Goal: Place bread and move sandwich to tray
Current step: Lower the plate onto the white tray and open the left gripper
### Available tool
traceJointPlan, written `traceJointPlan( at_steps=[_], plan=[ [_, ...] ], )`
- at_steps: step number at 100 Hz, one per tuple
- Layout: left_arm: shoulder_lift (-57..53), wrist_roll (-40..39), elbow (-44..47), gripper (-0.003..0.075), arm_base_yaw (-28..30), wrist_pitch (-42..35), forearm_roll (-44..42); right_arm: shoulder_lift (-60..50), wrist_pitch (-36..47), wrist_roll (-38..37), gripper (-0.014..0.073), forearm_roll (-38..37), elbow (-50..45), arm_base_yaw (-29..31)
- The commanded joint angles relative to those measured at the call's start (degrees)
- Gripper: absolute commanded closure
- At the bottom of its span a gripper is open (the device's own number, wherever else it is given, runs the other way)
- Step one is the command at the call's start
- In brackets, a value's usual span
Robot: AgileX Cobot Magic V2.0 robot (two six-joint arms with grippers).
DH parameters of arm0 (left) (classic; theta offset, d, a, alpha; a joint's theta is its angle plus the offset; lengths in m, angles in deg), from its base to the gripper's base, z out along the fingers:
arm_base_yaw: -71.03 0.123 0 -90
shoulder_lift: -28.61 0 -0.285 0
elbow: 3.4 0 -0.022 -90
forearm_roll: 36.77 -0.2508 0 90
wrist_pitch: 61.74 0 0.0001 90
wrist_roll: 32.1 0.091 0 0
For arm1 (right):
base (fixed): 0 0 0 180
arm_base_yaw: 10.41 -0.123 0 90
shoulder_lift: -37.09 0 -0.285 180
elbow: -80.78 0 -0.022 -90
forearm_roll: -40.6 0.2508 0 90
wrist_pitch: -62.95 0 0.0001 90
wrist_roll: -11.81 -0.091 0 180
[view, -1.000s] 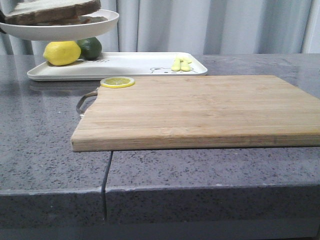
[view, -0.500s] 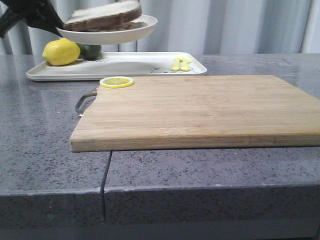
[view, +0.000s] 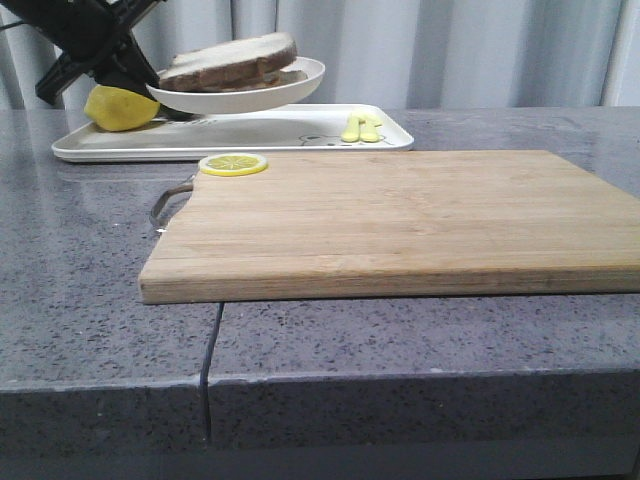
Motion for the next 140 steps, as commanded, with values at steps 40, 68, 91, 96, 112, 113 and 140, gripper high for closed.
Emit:
traceJointPlan(
  at_steps=[40,68,91,96,112,113,140],
  plan=[
    [-2.21,-2.58,-4.77,0.0740,-0.38,-1.28,-1.47,0.05,2.93,0.09,0.0237,-0.88,1.63,0.29],
    [-2.21,-2.98,-4.77,0.0740,-0.38,-1.38,-2.34,0.05,2.93,0.09,0.0237,-0.88,1.63,0.29],
    [-2.14,-3.09,-4.77,0.0740,-0.38,-1.38,-2.87,0.05,3.05,0.09,0.0237,-0.88,1.63,0.29],
    [-2.14,-3.09,-4.77,0.0740,-0.38,-1.38,-2.87,0.05,3.11,0.09,0.0237,-0.88,1.63,0.29],
    [-2.14,-3.72,-4.66,0.0740,-0.38,-1.38,-2.87,0.05,3.11,0.09,0.0237,-0.88,1.63,0.29],
    [-2.14,-3.72,-4.65,0.0740,-0.38,-1.38,-2.87,0.05,3.11,0.09,0.0237,-0.88,1.63,0.29],
    [-0.12,-4.23,-4.65,0.0740,-0.38,-0.69,-2.82,0.05,3.11,0.09,0.0237,-0.88,1.63,0.29]
  ],
)
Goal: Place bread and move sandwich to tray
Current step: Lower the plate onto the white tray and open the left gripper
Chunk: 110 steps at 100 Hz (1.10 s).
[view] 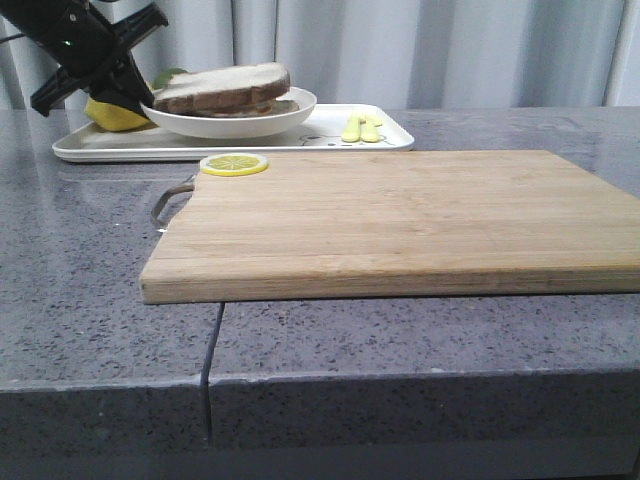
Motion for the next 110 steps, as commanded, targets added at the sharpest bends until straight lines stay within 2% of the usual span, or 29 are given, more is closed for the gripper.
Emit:
traceJointPlan(
  at_steps=[1,75,87,110],
  plan=[
    [-3.16,-1.03,-2.18,0.0740,-0.38,-2.06,3.40,0.05,4.06,0.12,0.0237,-0.88,1.63,0.29],
    [-1.82,-0.71,-2.28,0.0733,-0.38,-1.00,3.43,0.05,3.99,0.12,0.0237,-0.88,1.63,0.29],
    [-1.92,-0.71,-2.93,0.0654,-0.38,-0.88,3.43,0.05,3.99,0.12,0.0237,-0.88,1.63,0.29],
    [-1.92,-0.71,-5.92,0.0423,-0.38,0.69,3.20,0.05,3.99,0.12,0.0237,-0.88,1.63,0.29]
  ],
)
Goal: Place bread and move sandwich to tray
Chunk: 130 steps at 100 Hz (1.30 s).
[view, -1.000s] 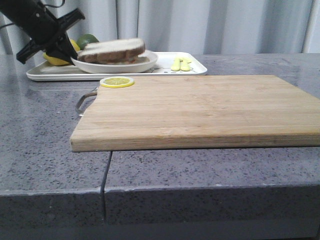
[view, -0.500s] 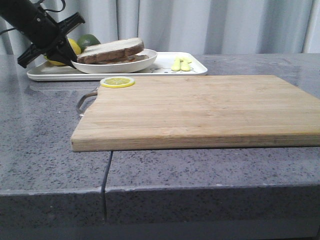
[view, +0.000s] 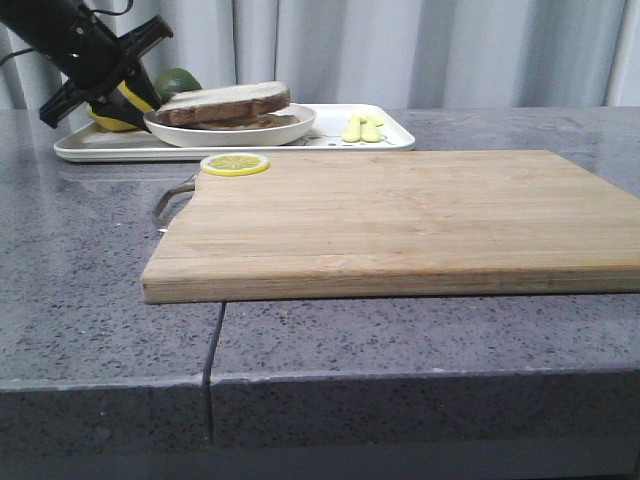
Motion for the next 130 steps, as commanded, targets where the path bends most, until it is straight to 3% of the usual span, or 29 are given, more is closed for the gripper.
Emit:
traceJointPlan(
  at_steps=[1,42,67,100,116,130],
  plan=[
    [-3.74,-0.37,-3.31,0.0414,-0.38,-0.40,2.08,0.05,3.99,0.12,0.0237,-0.88,1.63,0.29],
    [-3.85,-1.96,-16.86,0.0389,0.00,13.10,-18.44,0.05,3.99,0.12,0.0237,-0.88,1.63,0.29],
    [-5.80,-1.96,-24.85,0.0389,0.00,16.84,-19.24,0.05,3.99,0.12,0.0237,-0.88,1.63,0.29],
    [-15.60,0.32,-25.22,0.0391,-0.44,21.14,-19.12,0.05,3.99,0.12,0.0237,-0.88,1.63,0.29],
    [-19.88,4.25,-24.99,0.0391,-2.54,18.18,-15.06,0.05,3.99,0.12,0.0237,-0.88,1.63,0.29],
    [-23.14,6.61,-24.92,0.0391,-6.67,18.98,-17.85,0.05,3.94,0.12,0.0237,-0.88,1.63,0.29]
  ],
)
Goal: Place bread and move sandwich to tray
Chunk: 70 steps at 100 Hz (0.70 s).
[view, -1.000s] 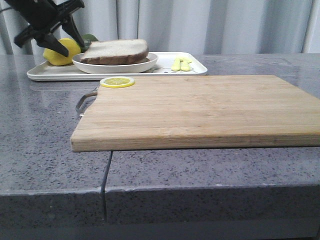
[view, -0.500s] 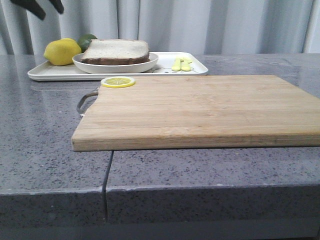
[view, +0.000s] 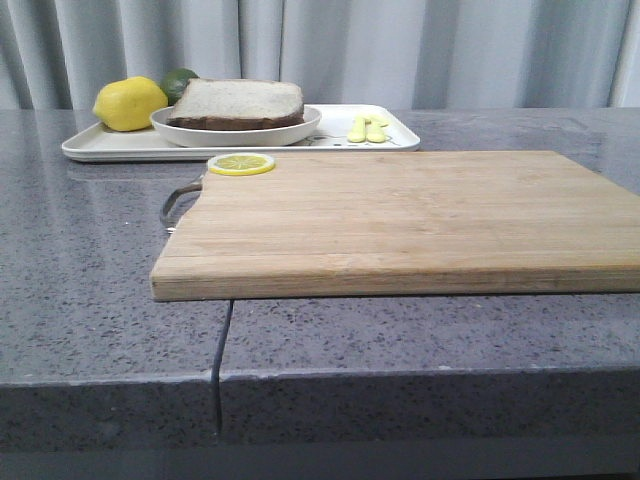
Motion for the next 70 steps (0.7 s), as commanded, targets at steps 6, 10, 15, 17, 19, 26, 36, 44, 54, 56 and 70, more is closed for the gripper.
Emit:
traceJointPlan(
  at_steps=[6,10,15,17,19,26,36,44,54,56,70],
  plan=[
    [-6.45,2.01,-1.45,0.0391,-5.02,-1.87,-3.93,0.05,3.94,0.12,0.0237,-0.88,1.63,0.29],
    [-7.11,2.01,-1.45,0.0391,-6.22,-1.46,-6.80,0.05,3.94,0.12,0.0237,-0.88,1.63,0.29],
    [-7.90,2.01,-1.36,0.0391,-7.73,-1.20,-9.82,0.05,3.94,0.12,0.0237,-0.88,1.63,0.29],
    [-8.27,2.01,-1.36,0.0391,-8.29,-1.20,-10.95,0.05,3.89,0.12,0.0237,-0.88,1.63,0.29],
    [-8.62,2.01,-1.36,0.0391,-8.77,-1.20,-11.61,0.05,3.89,0.12,0.0237,-0.88,1.63,0.29],
    [-9.77,2.01,-0.97,0.0391,-9.89,-1.41,-13.21,0.05,3.83,0.12,0.0237,-0.88,1.63,0.29],
    [-11.17,2.01,-0.53,0.0391,-10.16,-1.67,-13.11,0.05,3.60,0.12,0.0237,-0.88,1.63,0.29],
    [-12.43,2.01,0.53,0.0391,-10.16,-2.16,-13.21,0.05,3.53,0.12,0.0237,-0.88,1.63,0.29],
    [-14.62,2.14,2.90,0.0391,-10.16,-3.08,-13.21,0.05,3.53,0.12,0.0237,-0.88,1.63,0.29],
    [-14.91,2.23,3.68,0.0391,-10.16,-3.47,-13.21,0.05,3.53,0.12,0.0237,-0.88,1.63,0.29],
    [-19.58,2.35,11.88,0.0393,-10.16,-7.91,-13.30,0.05,3.53,0.12,0.0237,-0.88,1.63,0.29]
  ],
)
